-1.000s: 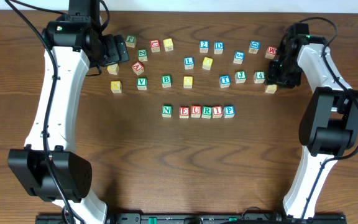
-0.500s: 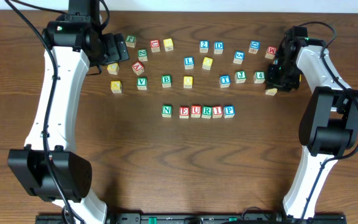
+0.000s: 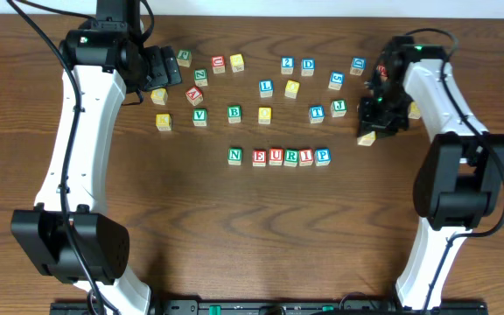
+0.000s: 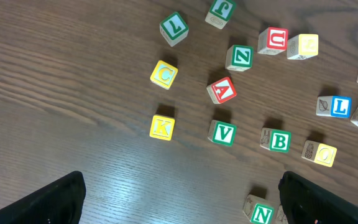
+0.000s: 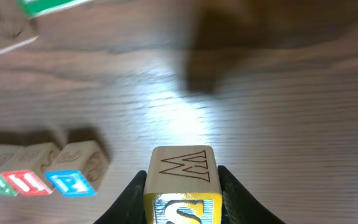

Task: Spell out NEURIPS
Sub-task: 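Lift the yellow S block and carry it toward the row's right end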

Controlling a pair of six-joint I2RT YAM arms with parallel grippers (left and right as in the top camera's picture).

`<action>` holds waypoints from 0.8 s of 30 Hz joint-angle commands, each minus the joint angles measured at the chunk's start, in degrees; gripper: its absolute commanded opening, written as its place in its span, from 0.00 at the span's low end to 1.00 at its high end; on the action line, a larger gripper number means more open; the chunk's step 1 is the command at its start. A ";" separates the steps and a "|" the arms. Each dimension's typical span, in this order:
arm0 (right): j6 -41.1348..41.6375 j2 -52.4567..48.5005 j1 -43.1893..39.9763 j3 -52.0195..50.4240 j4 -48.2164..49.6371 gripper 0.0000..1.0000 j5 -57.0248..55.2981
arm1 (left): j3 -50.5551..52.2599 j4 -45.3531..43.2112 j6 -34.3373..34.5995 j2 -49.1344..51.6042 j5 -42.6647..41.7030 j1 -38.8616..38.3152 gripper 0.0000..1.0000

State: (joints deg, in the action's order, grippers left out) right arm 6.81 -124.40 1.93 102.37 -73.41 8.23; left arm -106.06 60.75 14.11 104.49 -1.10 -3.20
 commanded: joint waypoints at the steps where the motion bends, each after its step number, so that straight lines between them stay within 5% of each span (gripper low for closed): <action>1: -0.87 1.18 3.39 0.20 0.11 0.28 -1.07 | -0.66 -0.09 -0.13 0.33 0.72 0.26 0.98; 24: 5.20 1.18 12.57 -7.48 5.07 0.27 -7.45 | -0.66 -0.24 -1.66 0.33 0.74 0.26 0.98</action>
State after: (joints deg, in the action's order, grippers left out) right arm 10.44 -124.40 12.95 95.83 -68.73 1.43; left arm -106.06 60.38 13.41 104.49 -1.10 -3.20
